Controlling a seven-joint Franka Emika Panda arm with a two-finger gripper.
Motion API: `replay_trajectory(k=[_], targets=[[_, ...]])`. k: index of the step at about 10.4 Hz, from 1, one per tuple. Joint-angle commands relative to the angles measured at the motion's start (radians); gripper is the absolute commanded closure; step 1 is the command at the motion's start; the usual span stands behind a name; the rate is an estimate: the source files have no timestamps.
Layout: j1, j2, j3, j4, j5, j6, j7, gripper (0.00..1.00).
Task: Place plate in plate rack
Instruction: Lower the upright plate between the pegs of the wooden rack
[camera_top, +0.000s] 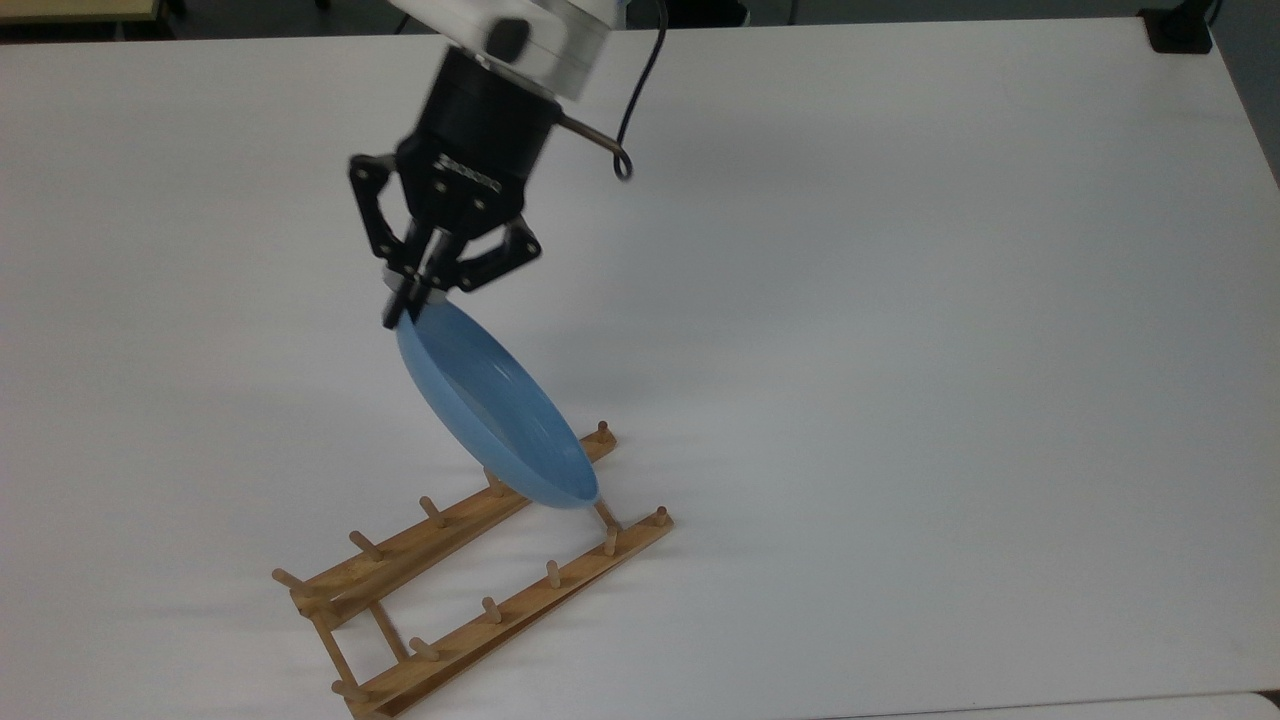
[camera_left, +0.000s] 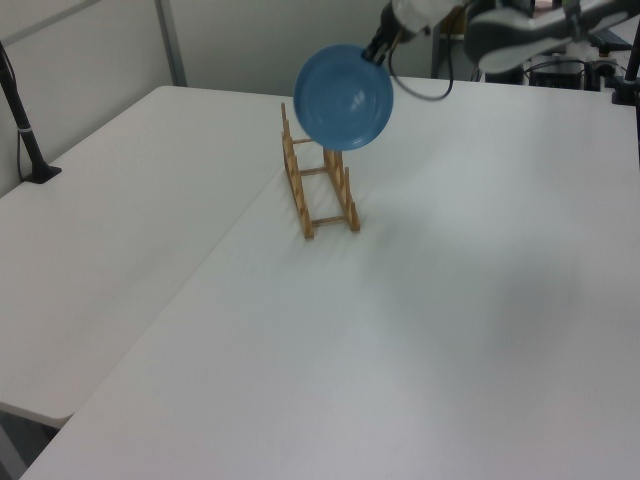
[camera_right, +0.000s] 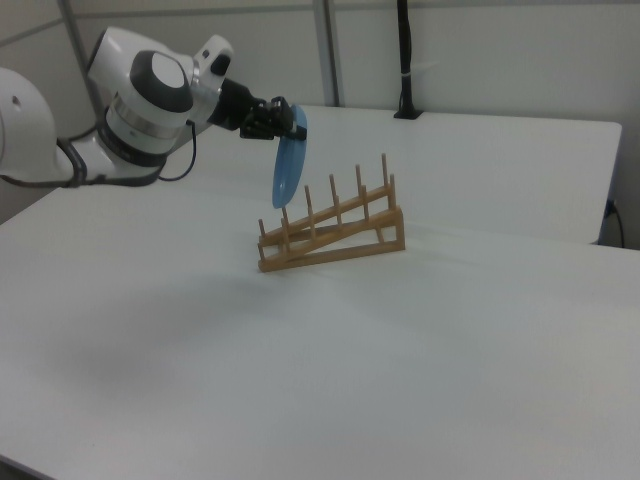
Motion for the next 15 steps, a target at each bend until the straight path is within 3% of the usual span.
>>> replay_trajectory(k=[1, 2, 4, 11, 13, 15], targets=[[0.037, 0.061, -0.008, 0.002, -0.358, 0.03, 0.357, 1.0], [0.045, 0.077, -0.008, 0.003, -0.45, 0.028, 0.457, 1.0], [0.047, 0.101, 0.01, 0.003, -0.549, 0.022, 0.545, 1.0], [0.068, 0.164, 0.027, 0.003, -0.598, 0.007, 0.556, 1.0], [0.062, 0.164, 0.033, 0.003, -0.595, 0.005, 0.558, 0.42], [0.062, 0.161, 0.035, 0.015, -0.589, 0.004, 0.558, 0.0]])
